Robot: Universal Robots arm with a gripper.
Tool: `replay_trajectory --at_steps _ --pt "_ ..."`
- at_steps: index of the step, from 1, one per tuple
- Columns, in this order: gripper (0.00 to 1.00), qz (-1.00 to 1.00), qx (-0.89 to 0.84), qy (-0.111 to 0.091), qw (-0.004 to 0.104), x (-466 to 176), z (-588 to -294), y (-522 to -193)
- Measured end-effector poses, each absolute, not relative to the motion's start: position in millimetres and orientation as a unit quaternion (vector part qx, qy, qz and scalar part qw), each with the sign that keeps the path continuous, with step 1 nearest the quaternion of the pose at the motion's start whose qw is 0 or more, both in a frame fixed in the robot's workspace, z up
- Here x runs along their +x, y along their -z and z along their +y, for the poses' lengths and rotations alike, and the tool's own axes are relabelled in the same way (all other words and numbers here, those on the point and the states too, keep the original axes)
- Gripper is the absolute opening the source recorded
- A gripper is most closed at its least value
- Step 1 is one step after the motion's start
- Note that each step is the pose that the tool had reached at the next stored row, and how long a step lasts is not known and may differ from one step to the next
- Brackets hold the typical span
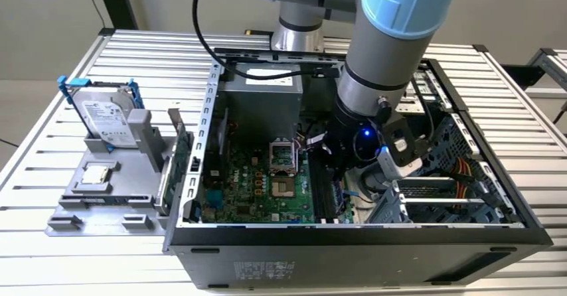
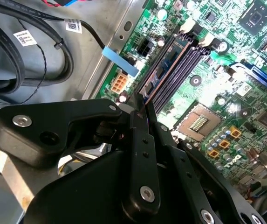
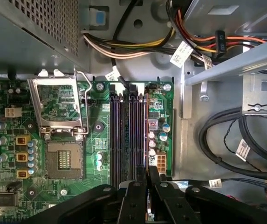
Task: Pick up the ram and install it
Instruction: 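Insert the ram into the slot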
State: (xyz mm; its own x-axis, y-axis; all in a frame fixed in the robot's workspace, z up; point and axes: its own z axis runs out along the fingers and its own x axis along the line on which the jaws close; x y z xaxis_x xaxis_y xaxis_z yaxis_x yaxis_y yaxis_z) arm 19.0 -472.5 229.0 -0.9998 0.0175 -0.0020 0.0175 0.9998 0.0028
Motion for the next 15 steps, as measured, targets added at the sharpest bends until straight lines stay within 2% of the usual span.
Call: replay_trajectory --at_steps 15 --pt "0.0 1.0 0.009 -0.001 0.001 16.7 -474.4 -223.6"
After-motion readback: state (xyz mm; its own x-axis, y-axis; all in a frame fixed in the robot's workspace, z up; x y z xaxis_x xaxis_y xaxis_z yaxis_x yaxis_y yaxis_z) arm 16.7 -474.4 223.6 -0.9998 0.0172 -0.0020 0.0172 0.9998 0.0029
